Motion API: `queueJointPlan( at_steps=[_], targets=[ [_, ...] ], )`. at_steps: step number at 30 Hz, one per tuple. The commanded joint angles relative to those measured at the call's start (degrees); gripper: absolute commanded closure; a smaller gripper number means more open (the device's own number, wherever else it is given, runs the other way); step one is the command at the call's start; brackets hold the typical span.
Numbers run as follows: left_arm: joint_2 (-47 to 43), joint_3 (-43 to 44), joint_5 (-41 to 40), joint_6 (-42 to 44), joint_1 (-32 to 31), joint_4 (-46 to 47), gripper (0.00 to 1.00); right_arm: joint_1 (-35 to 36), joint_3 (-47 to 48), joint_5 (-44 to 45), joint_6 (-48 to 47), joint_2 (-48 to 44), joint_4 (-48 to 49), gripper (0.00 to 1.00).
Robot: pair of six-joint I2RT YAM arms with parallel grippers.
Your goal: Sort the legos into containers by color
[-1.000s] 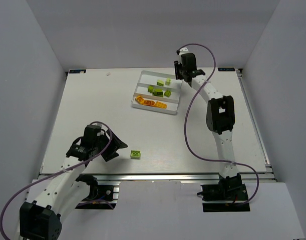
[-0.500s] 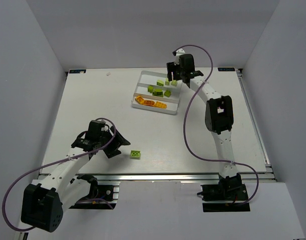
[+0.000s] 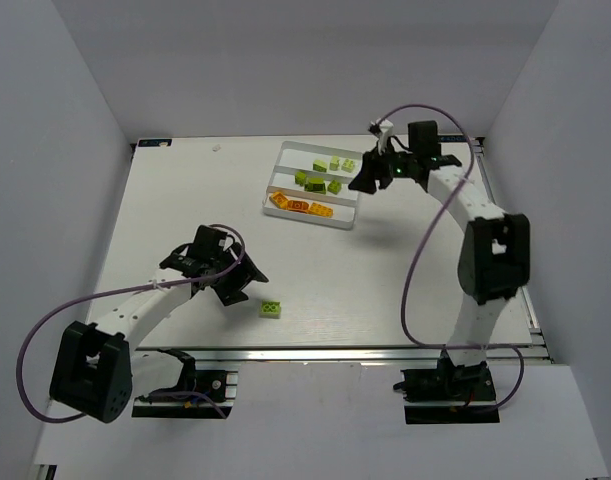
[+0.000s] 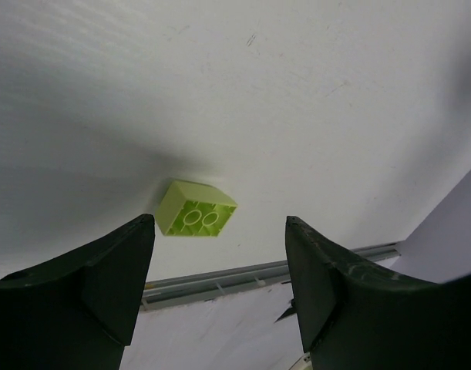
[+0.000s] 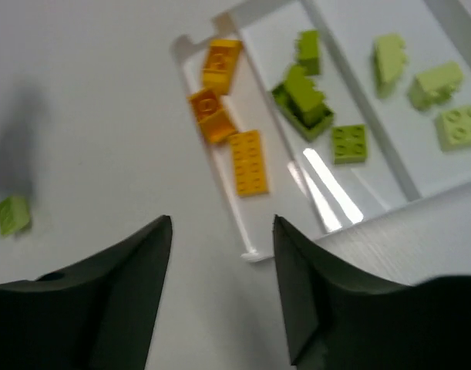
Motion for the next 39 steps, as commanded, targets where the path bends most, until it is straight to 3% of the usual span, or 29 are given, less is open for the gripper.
queueJointPlan(
  at_steps=[1, 3, 5, 9, 13, 18, 24, 32, 35, 38, 39],
  targets=[
    [3.91, 4.48, -4.39, -1.06, -2.22, -2.98, 0.22, 0.87, -10.78, -19.32, -10.99, -10.16, -2.5, 0.36],
    [6.81, 7.73, -6.14, -0.79, -3.28, -5.61, 0.21, 0.87, -16.41, -20.82, -13.29, -16.49, -2.51, 0.21],
    [11.29, 11.93, -7.99, -1.41, -4.59, -9.64, 0.21, 0.87, -22.49, -20.91, -15.85, -21.68, -2.42, 0.17],
    [15.87, 16.61, -8.71, -8.33, -6.1, -16.25, 0.19, 0.69, -26.81, -20.21, -16.21, -26.7, -2.69, 0.17],
    [12.81, 13.9, -6.43, -24.91, -7.93, -18.54, 0.19, 0.52, -29.0, -19.24, -14.54, -29.34, -2.16, 0.17],
    [12.27, 14.24, -6.94, -38.38, -10.05, -26.18, 0.19, 0.69, -31.73, -18.71, -10.5, -31.1, 2.22, 0.16],
    [18.33, 12.84, -5.19, -42.36, -11.19, -23.12, 0.18, 0.69, -32.79, -18.71, -8.47, -32.06, 3.99, 0.14],
    [25.8, 16.61, -8.43, -41.31, -11.72, -17.4, 0.2, 0.52, -35.16, -18.27, -10.4, -34.79, 1.62, 0.14],
    [27.3, 17.23, -8.26, -40.61, -11.72, -17.14, 0.27, 0.52, -36.91, -17.83, -10.49, -36.28, 1.71, 0.14],
    [27.3, 16.89, -7.48, -40.17, -11.72, -16.35, 0.48, 0.34, -38.15, -17.39, -10.76, -37.43, 1.62, 0.14],
    [27.13, 16.8, -6.95, -39.65, -11.72, -15.91, 0.66, 0.43, -38.24, -17.22, -11.02, -37.78, 1.18, 0.14]
  ],
)
